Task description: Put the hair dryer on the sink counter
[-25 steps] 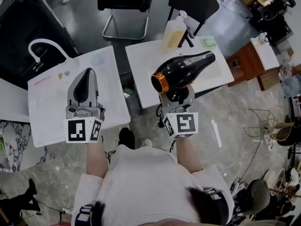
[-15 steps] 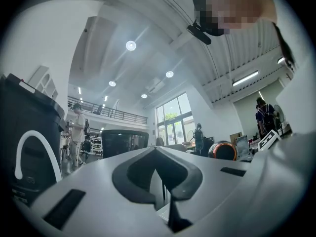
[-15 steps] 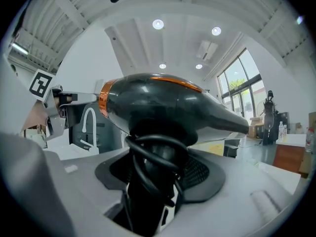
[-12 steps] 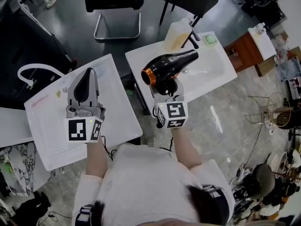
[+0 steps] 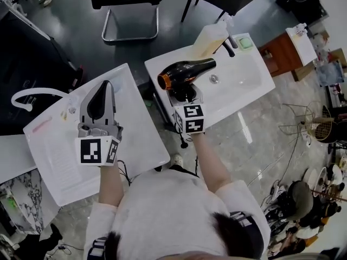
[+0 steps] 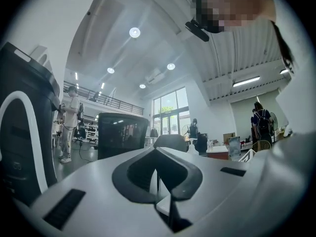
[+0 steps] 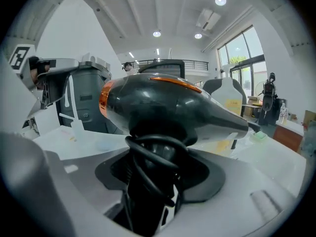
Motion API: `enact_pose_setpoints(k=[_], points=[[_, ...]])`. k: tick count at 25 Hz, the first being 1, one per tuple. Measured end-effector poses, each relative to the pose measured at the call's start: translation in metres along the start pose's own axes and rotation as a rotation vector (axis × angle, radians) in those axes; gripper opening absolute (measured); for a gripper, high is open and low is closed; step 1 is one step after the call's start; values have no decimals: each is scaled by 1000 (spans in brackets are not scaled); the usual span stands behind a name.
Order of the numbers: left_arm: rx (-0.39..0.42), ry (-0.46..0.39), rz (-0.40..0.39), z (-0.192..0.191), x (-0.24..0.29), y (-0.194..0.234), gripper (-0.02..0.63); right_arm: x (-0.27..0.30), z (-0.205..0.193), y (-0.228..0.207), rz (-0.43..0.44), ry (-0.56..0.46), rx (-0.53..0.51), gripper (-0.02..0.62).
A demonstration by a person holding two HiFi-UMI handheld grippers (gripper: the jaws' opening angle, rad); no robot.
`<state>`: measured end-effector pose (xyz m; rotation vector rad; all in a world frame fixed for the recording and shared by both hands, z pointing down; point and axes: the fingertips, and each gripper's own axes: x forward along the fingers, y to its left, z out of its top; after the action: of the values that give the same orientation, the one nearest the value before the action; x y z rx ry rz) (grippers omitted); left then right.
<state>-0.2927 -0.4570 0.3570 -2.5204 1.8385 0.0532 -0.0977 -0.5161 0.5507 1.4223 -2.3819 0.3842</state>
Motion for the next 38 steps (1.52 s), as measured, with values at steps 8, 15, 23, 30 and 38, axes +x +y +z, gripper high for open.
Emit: enact_pose_setpoints(k=[8, 15, 23, 30, 38], points=[[-23, 32, 10, -18, 6, 21, 2, 49, -32, -8, -27, 159, 3, 276], [-34, 49, 14, -29, 7, 32, 2, 82, -51, -12, -60, 292, -3, 276], [-42, 66, 30, -36, 6, 41, 2, 99, -68, -21, -85, 405, 42, 278], [-45, 68, 33, -36, 2, 45, 2, 108, -79, -21, -83, 473, 54, 281], [-53, 69, 38, -38, 1, 53, 2, 106, -79, -22, -108, 520, 62, 290]])
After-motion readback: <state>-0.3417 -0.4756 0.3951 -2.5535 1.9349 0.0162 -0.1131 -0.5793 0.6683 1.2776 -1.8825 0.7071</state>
